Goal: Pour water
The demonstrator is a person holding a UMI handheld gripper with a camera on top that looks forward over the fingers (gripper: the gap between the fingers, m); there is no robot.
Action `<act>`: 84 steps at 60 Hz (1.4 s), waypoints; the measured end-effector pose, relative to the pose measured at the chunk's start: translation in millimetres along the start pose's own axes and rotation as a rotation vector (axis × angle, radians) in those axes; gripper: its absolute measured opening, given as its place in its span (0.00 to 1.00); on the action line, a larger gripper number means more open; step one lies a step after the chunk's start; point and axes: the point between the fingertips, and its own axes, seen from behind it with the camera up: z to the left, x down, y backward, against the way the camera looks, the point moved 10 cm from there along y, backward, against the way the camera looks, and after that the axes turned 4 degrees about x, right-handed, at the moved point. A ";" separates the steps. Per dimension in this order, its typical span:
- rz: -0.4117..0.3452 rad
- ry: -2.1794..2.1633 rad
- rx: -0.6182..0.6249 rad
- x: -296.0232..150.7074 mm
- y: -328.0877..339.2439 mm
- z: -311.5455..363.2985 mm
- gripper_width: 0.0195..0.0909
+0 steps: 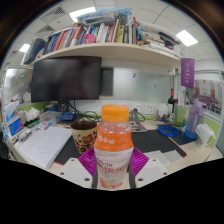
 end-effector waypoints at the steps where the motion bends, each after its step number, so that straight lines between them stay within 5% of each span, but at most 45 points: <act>1: -0.006 0.001 0.001 -1.5 -1.0 -0.3 0.31; 22: 0.015 0.119 0.012 -36.8 -13.6 -8.0 0.28; 47: 0.089 1.206 0.006 -88.2 -107.5 -28.8 0.28; 84: -0.080 2.086 0.030 -112.4 -144.4 9.9 0.28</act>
